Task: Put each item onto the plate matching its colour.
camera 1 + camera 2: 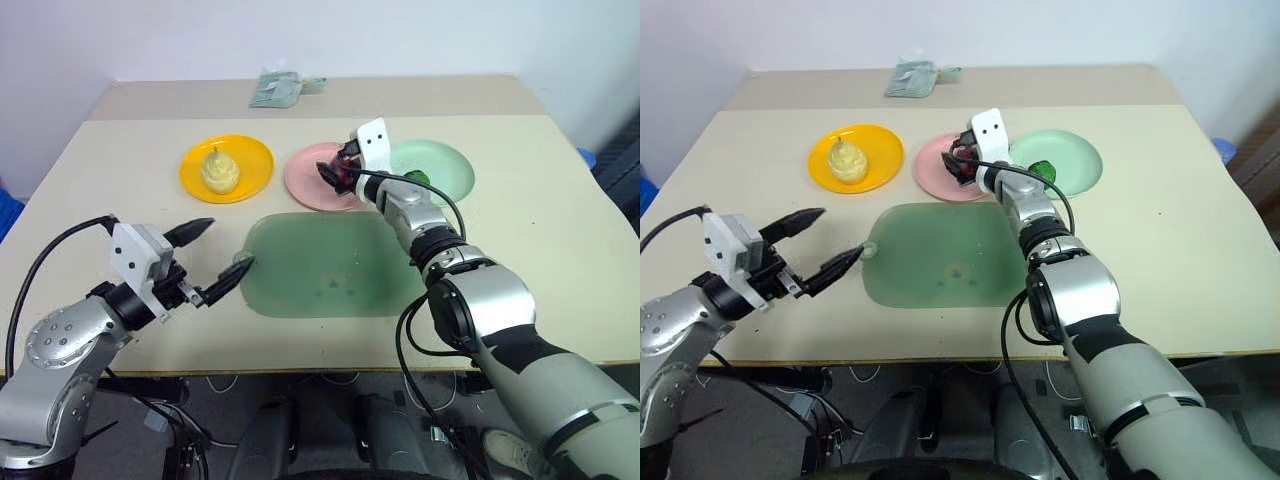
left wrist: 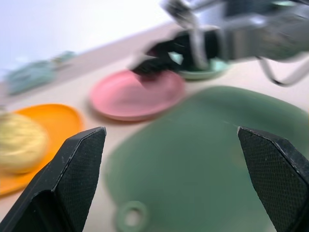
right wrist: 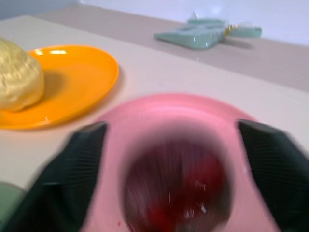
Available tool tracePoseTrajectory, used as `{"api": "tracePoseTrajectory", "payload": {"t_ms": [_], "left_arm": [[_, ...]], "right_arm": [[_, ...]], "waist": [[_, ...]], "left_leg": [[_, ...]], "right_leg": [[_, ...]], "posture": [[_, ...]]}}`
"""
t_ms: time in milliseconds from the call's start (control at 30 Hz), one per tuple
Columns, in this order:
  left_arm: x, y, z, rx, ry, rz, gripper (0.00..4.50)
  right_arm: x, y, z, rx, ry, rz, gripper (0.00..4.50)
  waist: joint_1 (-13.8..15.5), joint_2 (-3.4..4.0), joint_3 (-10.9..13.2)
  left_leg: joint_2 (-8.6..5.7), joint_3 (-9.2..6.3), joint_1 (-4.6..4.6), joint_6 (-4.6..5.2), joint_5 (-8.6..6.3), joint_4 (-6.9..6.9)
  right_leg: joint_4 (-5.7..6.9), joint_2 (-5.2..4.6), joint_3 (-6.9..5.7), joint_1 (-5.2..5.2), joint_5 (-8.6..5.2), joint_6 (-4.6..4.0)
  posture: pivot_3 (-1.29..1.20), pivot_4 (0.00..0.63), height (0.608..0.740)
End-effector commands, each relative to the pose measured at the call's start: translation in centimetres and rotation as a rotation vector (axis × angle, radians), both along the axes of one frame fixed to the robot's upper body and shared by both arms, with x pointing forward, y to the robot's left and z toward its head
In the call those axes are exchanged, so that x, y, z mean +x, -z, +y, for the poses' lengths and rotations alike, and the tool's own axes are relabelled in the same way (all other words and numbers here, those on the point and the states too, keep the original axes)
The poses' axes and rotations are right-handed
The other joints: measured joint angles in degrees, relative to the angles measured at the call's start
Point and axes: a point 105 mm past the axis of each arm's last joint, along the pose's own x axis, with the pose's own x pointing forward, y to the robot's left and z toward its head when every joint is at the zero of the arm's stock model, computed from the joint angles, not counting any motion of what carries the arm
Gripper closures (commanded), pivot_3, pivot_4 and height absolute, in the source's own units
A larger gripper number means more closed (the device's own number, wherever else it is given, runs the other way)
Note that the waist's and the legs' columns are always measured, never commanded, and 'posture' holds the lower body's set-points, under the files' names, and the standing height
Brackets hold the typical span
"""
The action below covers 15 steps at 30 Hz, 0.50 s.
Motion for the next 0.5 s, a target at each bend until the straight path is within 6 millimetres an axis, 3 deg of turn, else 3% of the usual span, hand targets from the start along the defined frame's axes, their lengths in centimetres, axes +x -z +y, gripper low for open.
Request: {"api": "tracePoseTrajectory", "payload": {"t_ms": [33,100,267,500], "left_arm": [[1.3,-0.9,2.0,0.07,-0.235,-0.113,0.0],[1.7,-0.5,2.7,0.095,-0.327,-0.136,0.0],[1.0,1.9,2.4,0.047,-0.244,-0.069,0.0],[-0.4,2.5,2.9,-0.042,-0.167,0.003,0.0]], "right_arm": [[0.2,-4.1,0.5,0.019,-0.013,-0.144,0.04],[0.0,-4.5,0.2,0.006,-0.042,-0.182,0.04],[-2.4,-6.0,-4.2,0.037,-0.183,-0.338,0.04],[-11.9,-1.8,-14.5,-0.126,-0.144,-0.223,0.04]], "waist": [[0.0,0.0,0.0],[0.0,-0.01,0.0],[0.7,-0.06,0.0],[1.9,-0.06,0.0]], "left_leg": [[0.0,0.0,0.02,0.0,0.01,0.0],[0.0,0.0,0.04,0.0,0.01,-0.01],[0.01,0.01,0.0,0.03,-0.01,-0.03],[0.0,-0.04,-0.08,0.18,-0.1,0.02]], "right_leg": [[0.02,0.03,-0.02,0.0,0.01,0.0],[0.03,0.1,-0.03,0.01,0.02,0.02],[-0.05,0.16,-0.05,0.04,0.11,0.2],[-0.23,-0.13,-0.13,0.15,0.09,0.2]], "posture": [[0.0,0.15,0.74],[0.0,0.15,0.74],[0.0,0.15,0.74],[0.0,0.15,0.74]]}}
